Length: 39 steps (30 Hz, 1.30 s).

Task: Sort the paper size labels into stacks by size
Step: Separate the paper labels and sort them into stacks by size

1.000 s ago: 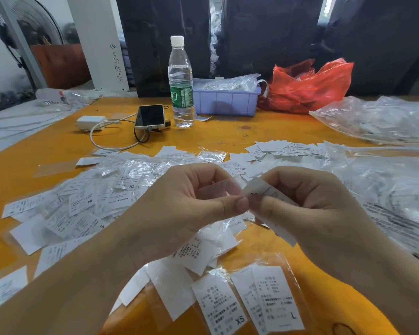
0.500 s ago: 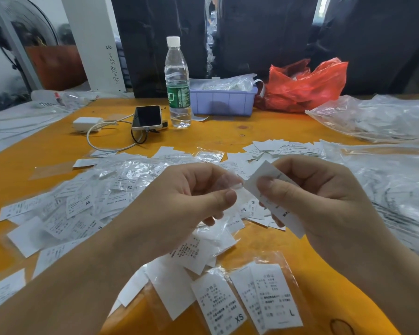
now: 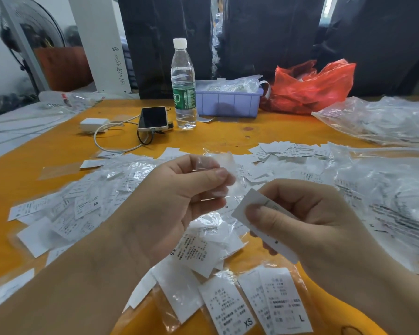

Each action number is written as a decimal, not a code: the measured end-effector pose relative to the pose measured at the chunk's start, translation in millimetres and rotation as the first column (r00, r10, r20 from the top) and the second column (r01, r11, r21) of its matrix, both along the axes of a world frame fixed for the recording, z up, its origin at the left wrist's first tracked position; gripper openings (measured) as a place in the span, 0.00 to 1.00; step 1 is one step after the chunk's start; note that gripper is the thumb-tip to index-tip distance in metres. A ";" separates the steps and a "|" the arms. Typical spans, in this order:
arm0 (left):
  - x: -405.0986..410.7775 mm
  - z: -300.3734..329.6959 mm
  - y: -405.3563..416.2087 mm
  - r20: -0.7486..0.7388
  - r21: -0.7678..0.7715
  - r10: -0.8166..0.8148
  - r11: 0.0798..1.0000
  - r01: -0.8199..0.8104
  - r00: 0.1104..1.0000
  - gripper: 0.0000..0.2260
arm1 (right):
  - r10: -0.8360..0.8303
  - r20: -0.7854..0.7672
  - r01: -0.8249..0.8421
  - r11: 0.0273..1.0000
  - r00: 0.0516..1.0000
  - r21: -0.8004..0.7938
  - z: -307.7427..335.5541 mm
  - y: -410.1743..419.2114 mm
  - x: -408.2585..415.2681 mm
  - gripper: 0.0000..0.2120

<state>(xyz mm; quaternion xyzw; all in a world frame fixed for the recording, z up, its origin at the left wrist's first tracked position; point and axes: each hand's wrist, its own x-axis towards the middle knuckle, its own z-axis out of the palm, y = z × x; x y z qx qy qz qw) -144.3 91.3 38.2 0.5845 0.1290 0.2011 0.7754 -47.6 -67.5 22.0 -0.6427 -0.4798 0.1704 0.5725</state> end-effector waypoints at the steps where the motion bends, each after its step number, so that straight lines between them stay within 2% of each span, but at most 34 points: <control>1: 0.3 0.2 -1.0 0.004 -0.032 -0.002 0.999 0.003 1.000 0.06 | 0.010 -0.014 -0.011 1.000 1.000 -0.027 -0.3 0.6 -0.6 0.09; 10: 1.3 -2.3 -6.2 -0.009 -0.070 0.040 0.997 -0.040 0.999 0.16 | -0.029 0.085 0.044 0.983 0.996 -0.178 -3.3 4.2 -5.5 0.13; 17: 3.3 -5.4 -7.3 -0.018 -0.037 0.069 0.997 -0.069 0.997 0.14 | -0.018 0.071 0.030 0.985 0.997 -0.169 -2.3 5.5 -5.8 0.12; 26: 5.2 -5.9 -8.2 -0.005 -0.076 0.070 0.995 -0.070 0.998 0.10 | -0.010 0.075 0.022 0.988 0.997 -0.153 -2.9 4.4 -5.5 0.13; 32: 6.2 -7.0 -8.4 0.012 -0.085 0.073 0.994 -0.072 0.997 0.15 | 0.007 0.100 0.008 0.989 0.995 -0.146 -3.7 3.0 -6.2 0.13; 39: 7.3 -7.2 -11.8 0.045 -0.184 0.057 0.982 -0.048 0.997 0.17 | 0.003 0.063 0.003 0.996 0.998 -0.089 -3.8 2.3 -4.5 0.12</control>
